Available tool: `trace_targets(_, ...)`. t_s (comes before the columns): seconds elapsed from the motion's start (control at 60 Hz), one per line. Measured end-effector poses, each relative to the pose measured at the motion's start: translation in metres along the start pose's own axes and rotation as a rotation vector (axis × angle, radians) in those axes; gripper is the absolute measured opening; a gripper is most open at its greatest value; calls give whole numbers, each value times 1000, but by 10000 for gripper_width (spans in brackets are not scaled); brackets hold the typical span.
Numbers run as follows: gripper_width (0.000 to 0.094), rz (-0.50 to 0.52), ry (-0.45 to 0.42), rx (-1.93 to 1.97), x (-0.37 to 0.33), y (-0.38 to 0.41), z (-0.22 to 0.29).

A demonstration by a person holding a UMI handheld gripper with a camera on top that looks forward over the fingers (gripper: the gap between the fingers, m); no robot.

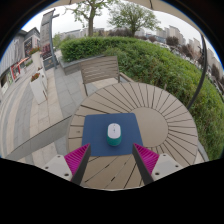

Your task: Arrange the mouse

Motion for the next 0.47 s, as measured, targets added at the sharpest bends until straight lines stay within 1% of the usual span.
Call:
trace_targets(0.083, 855, -10, -19, 20, -43, 5, 4)
trace_targets(0.183, 852, -42, -55, 21, -72, 6, 12)
trace_targets(0.233, 849, -78, -77, -7, -79, 4, 15)
trace_targets(0.367, 851, -140, -87, -38, -87, -7, 16)
trace_targets(0.467, 853, -152, -72, -19, -88, -9, 11)
Point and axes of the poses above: the point between the fingertips, and its own axes, seen from behind it with the camera up: y to the left, z up, x forward, the way the camera looks, the point moved 3 cm from there along -x, backward, against the way the camera looks, and after that the axes turned 9 degrees about -x, right-handed, at the moved point
